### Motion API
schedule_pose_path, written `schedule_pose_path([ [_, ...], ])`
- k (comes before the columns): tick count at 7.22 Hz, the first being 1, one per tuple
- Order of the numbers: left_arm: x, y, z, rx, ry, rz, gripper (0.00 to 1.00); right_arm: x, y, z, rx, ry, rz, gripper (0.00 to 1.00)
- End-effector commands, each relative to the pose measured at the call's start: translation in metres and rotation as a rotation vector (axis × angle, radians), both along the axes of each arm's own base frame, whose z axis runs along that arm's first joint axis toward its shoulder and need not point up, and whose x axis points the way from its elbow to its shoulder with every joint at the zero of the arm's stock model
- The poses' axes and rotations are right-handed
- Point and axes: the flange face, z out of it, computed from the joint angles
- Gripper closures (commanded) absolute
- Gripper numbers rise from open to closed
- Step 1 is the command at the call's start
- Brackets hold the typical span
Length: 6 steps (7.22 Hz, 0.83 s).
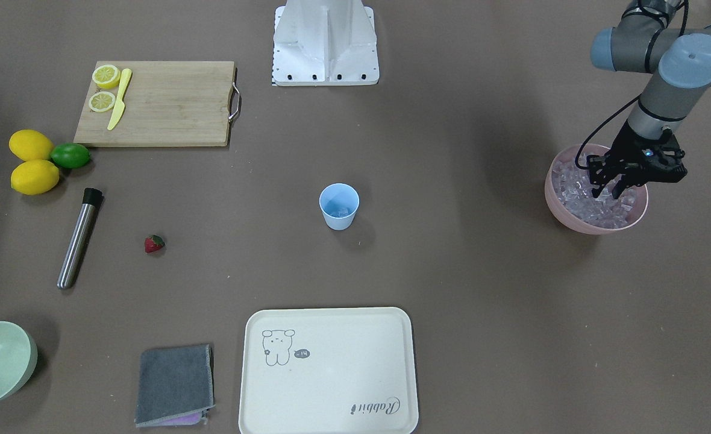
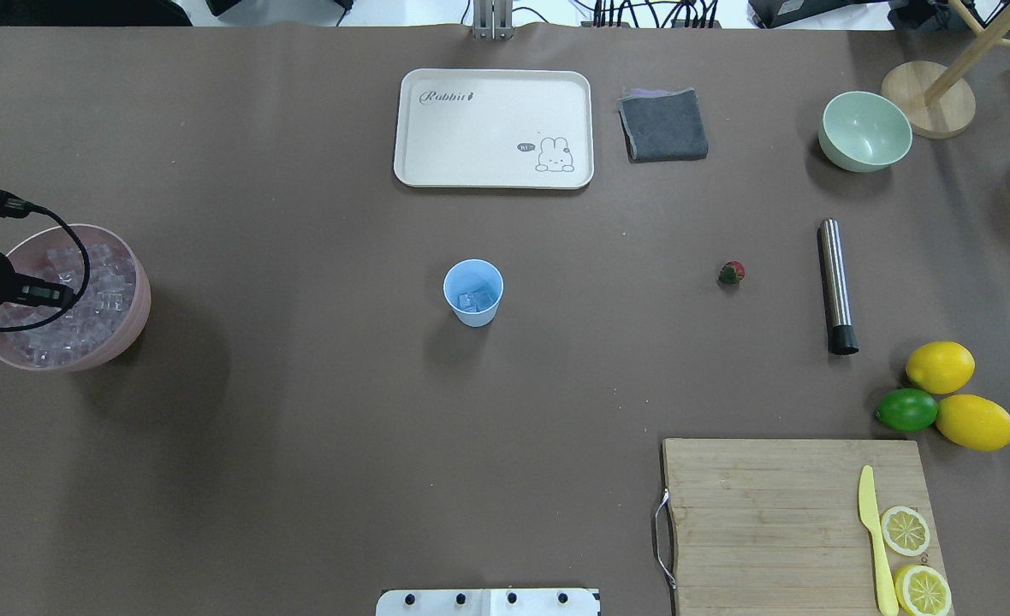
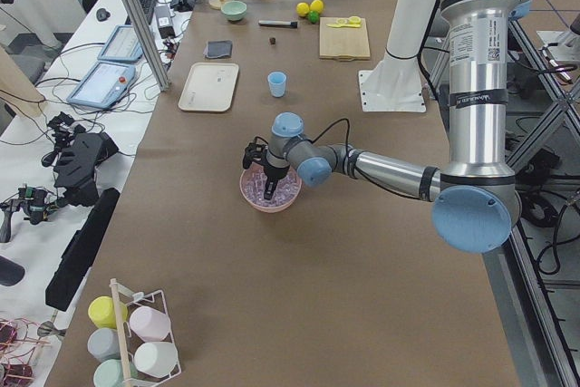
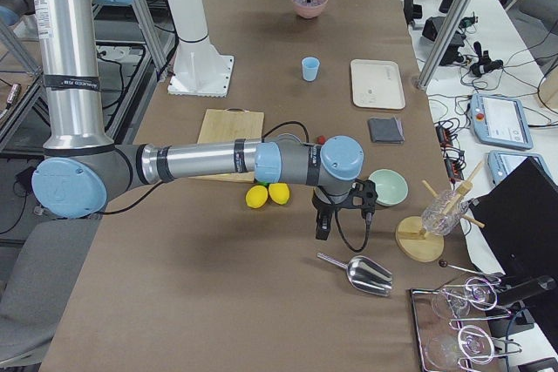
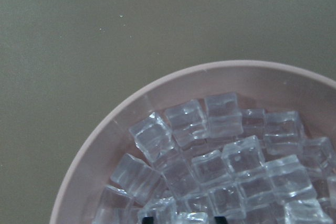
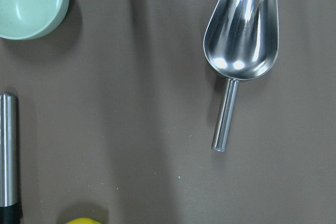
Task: Mash ice and strawberries in cup
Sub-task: 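Close the left gripper on an ice cube in the pink bowl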
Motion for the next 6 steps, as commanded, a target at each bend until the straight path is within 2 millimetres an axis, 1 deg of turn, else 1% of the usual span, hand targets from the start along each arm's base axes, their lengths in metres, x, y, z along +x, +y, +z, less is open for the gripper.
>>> schedule_pose_path([
  [1, -0.004, 0.004, -0.003, 0.005, 0.003, -0.001, 0.77, 0.000, 0.004, 0.004, -0.006, 0.000, 0.000, 0.00],
  [4, -0.007, 0.003, -0.007, 0.010, 0.008, -0.005, 0.93, 0.000, 0.005, 0.004, -0.007, 0.000, -0.001, 0.00],
  [5, -0.010, 0.005, -0.020, 0.022, 0.023, -0.003, 0.96, 0.000, 0.005, 0.004, -0.007, 0.000, -0.001, 0.00],
  [6, -0.021, 0.004, -0.042, 0.032, 0.060, -0.008, 1.00, 0.000, 0.005, 0.004, -0.005, -0.002, -0.001, 0.00],
])
